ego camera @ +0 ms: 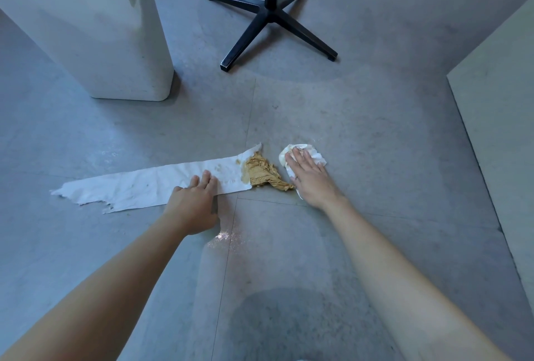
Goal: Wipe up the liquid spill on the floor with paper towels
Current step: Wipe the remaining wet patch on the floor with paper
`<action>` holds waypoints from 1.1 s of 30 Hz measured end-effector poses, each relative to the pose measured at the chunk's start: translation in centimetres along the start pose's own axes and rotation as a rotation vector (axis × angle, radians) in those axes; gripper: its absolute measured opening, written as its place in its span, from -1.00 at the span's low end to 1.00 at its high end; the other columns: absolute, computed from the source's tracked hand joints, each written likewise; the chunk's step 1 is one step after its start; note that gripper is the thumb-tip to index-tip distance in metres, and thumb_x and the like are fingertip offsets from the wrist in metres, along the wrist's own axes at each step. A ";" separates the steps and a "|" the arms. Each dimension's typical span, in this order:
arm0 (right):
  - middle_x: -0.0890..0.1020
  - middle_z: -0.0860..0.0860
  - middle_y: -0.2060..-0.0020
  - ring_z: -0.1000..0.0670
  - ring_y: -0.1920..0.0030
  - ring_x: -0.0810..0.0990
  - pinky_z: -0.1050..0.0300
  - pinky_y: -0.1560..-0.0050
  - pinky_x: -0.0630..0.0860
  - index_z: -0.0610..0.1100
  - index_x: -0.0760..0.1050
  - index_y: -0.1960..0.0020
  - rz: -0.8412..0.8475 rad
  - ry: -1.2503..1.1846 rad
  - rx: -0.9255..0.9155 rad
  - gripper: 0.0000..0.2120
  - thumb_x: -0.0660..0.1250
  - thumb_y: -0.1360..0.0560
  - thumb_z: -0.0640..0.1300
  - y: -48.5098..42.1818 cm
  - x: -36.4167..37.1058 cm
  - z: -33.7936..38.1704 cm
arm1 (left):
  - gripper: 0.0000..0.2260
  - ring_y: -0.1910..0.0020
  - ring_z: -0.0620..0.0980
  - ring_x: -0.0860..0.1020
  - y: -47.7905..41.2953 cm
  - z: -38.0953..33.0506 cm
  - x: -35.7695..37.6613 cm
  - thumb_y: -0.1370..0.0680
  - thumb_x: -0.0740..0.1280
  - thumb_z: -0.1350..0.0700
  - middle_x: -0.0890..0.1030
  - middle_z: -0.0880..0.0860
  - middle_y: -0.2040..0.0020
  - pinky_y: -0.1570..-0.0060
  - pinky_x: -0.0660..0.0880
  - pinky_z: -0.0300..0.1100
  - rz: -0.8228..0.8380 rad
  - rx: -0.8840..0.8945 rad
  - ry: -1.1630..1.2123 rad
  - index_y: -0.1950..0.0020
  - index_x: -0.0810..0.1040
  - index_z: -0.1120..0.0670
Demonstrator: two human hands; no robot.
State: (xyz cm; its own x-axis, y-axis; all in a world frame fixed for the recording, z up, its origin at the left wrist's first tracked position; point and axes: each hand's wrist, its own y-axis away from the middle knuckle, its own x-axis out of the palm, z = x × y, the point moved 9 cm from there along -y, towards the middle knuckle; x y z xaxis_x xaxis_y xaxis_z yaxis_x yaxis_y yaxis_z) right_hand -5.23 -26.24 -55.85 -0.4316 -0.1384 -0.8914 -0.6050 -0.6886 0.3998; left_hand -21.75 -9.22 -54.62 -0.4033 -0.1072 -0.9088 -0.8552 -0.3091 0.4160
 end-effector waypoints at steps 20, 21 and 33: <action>-0.03 -0.06 -0.55 -0.07 -0.54 -0.06 0.18 -0.46 -0.07 -0.14 -0.02 -0.55 -0.277 -0.010 0.245 -0.28 0.20 -0.48 -0.39 5.0 0.4 -5.8 | -0.45 -0.34 0.02 0.31 -0.2 0.4 -0.1 -0.53 0.20 -0.01 0.11 0.02 -0.51 0.00 0.34 -0.03 0.026 0.017 0.027 -0.46 0.12 0.10; -0.02 -0.06 -0.55 -0.07 -0.54 -0.05 0.18 -0.46 -0.06 -0.15 -0.01 -0.55 -0.269 -0.022 0.238 -0.30 0.18 -0.49 -0.40 5.4 0.6 -5.5 | -0.46 -0.34 0.03 0.30 -0.1 0.4 -0.1 -0.53 0.19 -0.01 0.10 0.03 -0.51 0.01 0.34 -0.02 0.030 0.016 0.032 -0.46 0.12 0.10; 0.46 -0.22 -0.34 -0.25 -0.32 0.44 -0.16 -0.23 0.45 -0.25 0.46 -0.33 -0.243 0.094 -0.246 -0.47 0.20 -0.35 -0.32 10.4 4.7 3.5 | -0.44 -0.37 0.07 0.27 -0.1 0.2 0.3 -0.54 0.18 -0.03 0.09 0.06 -0.51 -0.08 0.36 0.05 0.048 0.016 0.028 -0.48 0.09 0.12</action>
State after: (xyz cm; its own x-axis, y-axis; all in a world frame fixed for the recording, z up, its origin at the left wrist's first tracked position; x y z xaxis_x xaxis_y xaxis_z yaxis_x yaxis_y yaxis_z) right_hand -15.85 -31.57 -55.11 -0.2249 -0.0068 -0.9744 -0.4983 -0.8585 0.1210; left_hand -21.85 -8.99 -54.90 -0.4353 -0.1481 -0.8880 -0.8399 -0.2883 0.4598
